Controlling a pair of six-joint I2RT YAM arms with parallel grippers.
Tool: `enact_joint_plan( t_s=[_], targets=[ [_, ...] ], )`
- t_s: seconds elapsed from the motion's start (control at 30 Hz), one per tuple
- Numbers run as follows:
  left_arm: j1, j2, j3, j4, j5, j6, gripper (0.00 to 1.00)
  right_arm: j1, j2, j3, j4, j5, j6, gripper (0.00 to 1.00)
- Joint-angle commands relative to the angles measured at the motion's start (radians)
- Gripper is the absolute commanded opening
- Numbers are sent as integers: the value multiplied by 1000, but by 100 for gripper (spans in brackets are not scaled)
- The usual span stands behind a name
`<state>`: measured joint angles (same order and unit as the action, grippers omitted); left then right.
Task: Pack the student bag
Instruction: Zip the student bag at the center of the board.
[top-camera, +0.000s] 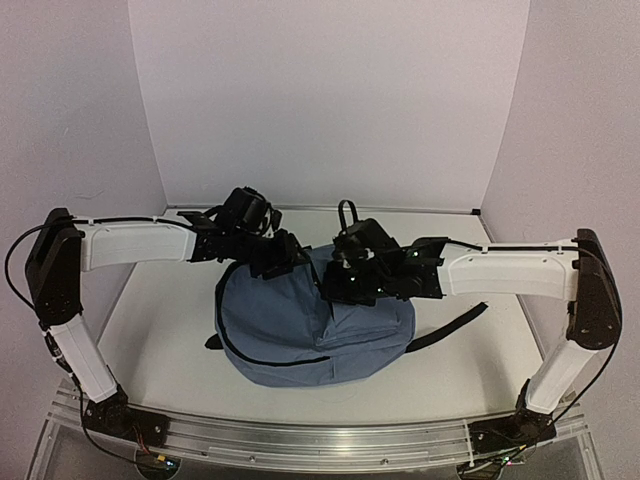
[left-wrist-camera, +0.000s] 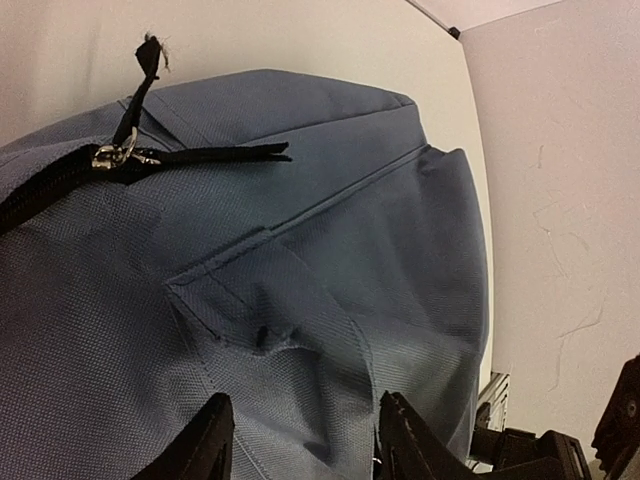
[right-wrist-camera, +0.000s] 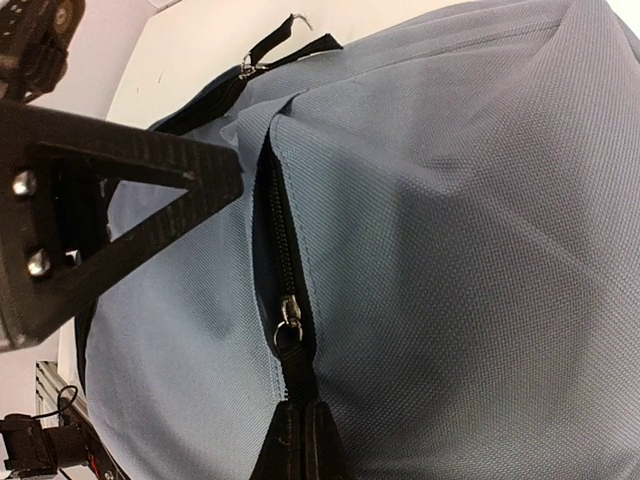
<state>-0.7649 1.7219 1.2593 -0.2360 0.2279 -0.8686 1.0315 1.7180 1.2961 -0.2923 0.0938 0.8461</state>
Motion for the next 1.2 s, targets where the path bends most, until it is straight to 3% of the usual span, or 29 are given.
enact_joint_plan(
  t_s=[0.0, 0.4, 0.53, 0.67, 1.17],
  targets=[
    [5, 48, 66, 26, 25, -10, 45, 17, -12, 29, -19, 9, -11, 0],
    [6, 97, 97, 78, 78, -23, 39, 22, 0, 27, -18, 17, -10, 0],
    [6, 106, 94, 100, 78, -27, 16, 24, 3, 31, -17, 13, -12, 0],
    [14, 105, 109, 119, 67, -25, 1, 25, -4, 30, -19, 6, -12, 0],
    [179, 182, 190, 154, 230, 31, 0, 53, -58, -4, -23, 19, 36, 0]
  ],
)
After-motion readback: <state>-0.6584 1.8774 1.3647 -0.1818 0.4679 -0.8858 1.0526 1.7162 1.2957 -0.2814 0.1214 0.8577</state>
